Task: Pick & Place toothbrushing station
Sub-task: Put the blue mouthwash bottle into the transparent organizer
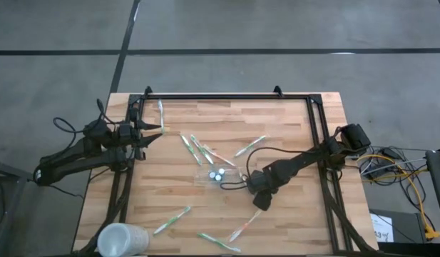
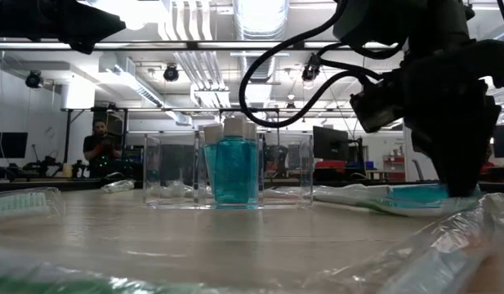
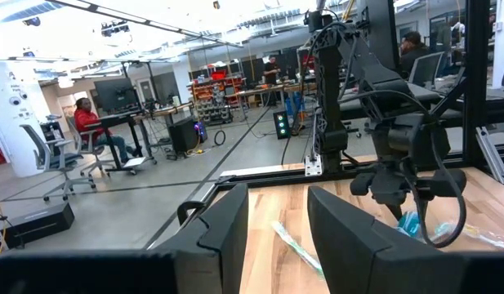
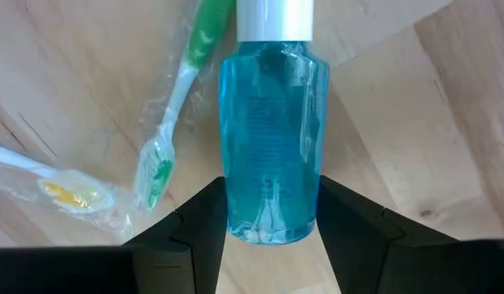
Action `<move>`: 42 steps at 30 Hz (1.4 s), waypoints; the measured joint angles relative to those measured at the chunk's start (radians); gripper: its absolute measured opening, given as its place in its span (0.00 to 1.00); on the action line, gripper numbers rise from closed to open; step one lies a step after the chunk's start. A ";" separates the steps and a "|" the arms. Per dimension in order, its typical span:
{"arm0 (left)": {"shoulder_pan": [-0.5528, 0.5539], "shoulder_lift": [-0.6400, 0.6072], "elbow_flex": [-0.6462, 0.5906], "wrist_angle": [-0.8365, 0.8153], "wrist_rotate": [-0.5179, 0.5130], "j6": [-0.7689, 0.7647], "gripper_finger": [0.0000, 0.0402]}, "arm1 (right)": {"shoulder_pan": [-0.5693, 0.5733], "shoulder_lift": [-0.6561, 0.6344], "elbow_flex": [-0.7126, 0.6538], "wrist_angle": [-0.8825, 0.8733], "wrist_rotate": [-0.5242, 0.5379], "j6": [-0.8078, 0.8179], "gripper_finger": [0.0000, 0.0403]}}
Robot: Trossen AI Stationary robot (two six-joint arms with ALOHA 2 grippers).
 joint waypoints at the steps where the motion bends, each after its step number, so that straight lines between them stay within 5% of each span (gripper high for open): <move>1: 0.000 0.000 0.000 0.000 0.000 0.000 0.33 | 0.000 0.000 0.000 -0.001 0.000 -0.001 0.42; 10: 0.000 0.000 0.000 0.000 0.000 0.000 0.33 | 0.000 0.005 -0.003 -0.013 0.094 0.054 0.42; 42: 0.000 0.000 0.000 0.000 0.000 0.000 0.33 | 0.057 0.001 -0.004 -0.150 -0.034 -0.141 0.42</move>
